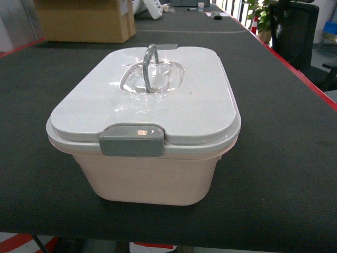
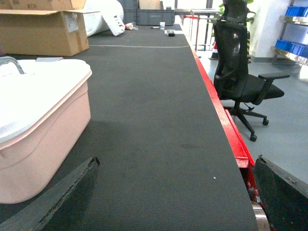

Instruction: Pick capacitor and pack into box

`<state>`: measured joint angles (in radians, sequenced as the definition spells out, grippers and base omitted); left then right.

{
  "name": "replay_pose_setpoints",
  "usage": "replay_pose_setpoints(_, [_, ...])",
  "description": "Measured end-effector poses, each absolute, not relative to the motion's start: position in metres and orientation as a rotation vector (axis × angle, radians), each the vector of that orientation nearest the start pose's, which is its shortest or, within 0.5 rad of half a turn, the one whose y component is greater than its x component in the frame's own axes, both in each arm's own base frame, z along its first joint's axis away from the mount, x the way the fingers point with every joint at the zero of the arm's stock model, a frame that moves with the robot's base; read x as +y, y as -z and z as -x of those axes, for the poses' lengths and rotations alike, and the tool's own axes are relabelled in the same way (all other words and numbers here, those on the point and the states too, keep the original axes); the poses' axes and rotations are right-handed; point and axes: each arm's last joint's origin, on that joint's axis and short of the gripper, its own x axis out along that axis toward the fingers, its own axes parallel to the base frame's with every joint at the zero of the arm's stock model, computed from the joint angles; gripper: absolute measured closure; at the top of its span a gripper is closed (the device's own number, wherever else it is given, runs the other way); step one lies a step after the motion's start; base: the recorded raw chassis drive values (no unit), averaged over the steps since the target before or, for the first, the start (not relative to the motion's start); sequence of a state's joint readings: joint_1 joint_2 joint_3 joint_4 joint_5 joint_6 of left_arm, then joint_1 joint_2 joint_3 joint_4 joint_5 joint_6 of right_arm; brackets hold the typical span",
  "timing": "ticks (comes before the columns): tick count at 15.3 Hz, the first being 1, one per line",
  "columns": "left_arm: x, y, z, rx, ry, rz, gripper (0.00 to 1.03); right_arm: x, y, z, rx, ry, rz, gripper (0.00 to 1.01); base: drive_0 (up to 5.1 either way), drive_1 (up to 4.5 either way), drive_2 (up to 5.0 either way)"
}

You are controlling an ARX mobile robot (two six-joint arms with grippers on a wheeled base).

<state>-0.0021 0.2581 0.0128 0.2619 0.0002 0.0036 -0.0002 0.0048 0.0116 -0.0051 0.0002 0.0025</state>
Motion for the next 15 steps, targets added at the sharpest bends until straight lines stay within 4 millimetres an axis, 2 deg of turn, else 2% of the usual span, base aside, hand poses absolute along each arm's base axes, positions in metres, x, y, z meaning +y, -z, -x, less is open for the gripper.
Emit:
replay_pose_setpoints(5, [0.0, -0.17, -0.108, -0.013, 0.002, -0.004, 1.01, 0.0, -0.167, -0.097, -0.002, 0.0, -0.002, 0.03, 0.0, 0.0, 0.0])
replay_pose_setpoints(7, [0.0, -0.166, -0.098, 0.012, 0.001, -0.004, 1.01, 0.0, -0.167, -0.097, -0.002, 0.001, -0.002, 0.03, 0.0, 0.0, 0.0])
replay_pose_setpoints(11, [0.0, -0.167, -0.097, -0.003, 0.002, -0.002, 0.99, 0.0, -0.167, -0.097, -0.002, 0.0, -0.002, 0.03, 0.0, 0.0, 0.0])
replay_pose_setpoints(14, [0.0, -0.167, -0.097, -0.002, 0.002, -0.003, 0.67, 0.0, -0.167, -0.097, -0.002, 0.0, -0.003, 0.03, 0.0, 0.0, 0.0])
replay_pose_setpoints(15, [0.0, -0.167, -0.097, -0.002, 0.002, -0.003, 0.6, 0.0, -0.167, -0.097, -0.002, 0.0, -0.002, 0.03, 0.0, 0.0, 0.0])
